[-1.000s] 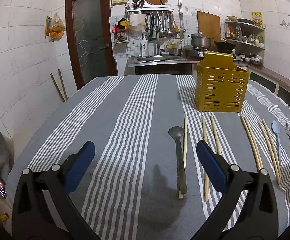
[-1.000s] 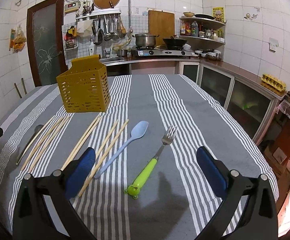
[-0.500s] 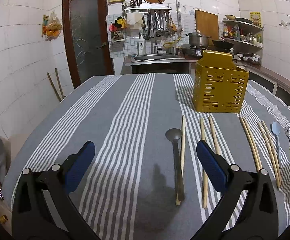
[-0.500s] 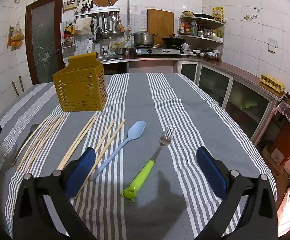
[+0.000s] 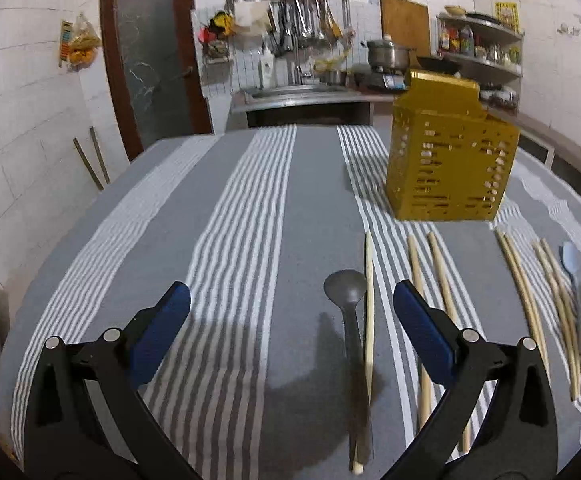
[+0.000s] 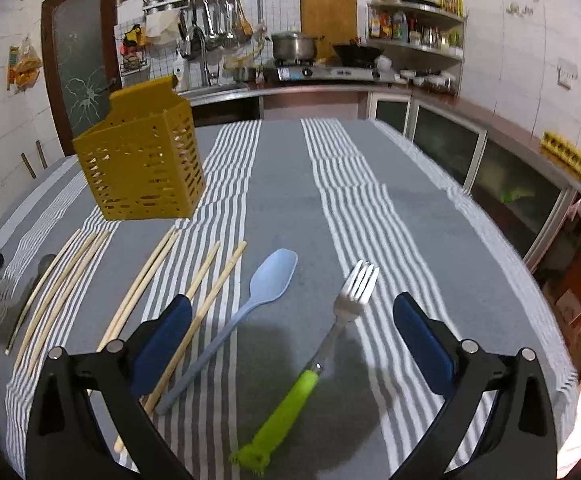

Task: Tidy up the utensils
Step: 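Grasp the dark grey ladle with the left tool while the right tool grasps the light blue spoon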

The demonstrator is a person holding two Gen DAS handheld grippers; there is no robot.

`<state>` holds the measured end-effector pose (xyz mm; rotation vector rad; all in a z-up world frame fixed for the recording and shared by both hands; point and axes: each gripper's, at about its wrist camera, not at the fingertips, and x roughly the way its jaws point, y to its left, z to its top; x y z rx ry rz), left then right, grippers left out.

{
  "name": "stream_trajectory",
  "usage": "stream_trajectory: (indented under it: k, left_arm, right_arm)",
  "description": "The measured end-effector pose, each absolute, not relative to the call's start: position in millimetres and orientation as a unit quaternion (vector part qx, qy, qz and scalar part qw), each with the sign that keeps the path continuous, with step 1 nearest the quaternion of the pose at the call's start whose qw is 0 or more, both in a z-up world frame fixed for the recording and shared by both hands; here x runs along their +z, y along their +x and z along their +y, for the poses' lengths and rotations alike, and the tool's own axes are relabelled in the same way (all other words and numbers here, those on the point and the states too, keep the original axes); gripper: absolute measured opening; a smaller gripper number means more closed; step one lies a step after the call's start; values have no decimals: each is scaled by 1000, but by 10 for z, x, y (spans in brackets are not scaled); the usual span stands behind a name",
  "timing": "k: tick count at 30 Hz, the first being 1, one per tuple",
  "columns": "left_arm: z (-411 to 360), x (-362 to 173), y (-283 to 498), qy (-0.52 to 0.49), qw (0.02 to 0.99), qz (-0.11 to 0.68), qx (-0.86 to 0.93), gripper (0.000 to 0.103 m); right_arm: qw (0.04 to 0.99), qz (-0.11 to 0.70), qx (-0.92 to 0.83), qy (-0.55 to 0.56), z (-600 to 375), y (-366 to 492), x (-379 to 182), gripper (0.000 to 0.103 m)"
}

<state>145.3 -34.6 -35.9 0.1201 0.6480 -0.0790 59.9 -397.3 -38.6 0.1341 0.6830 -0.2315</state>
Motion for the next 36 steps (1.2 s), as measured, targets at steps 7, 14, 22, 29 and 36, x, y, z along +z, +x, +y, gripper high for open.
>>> stream_trajectory:
  k: [7,14,22,29,36]
  left_arm:
    - [-446,-606,1854,71,917,388,-65,89]
    - [-478,-733,2104,60,900,423,-91,84]
    - [-552,-856,2279,62,884,454,-96,70]
    - [-506,-793,2303,38,884,452,-112,40]
    - [-420,-768,2320,20,883,452,-122,34]
  right_arm:
    - [928,352,-107,61,-3945,783,-489,98]
    - [925,360,-103,58,-3964,842,-511,98]
    - [913,388,-106,68,-4024,1006,-592,98]
    - [905,407,-96,76,-3967,1171,-619,91]
    - [888,442,-98,87,-4038,1406,-831,57]
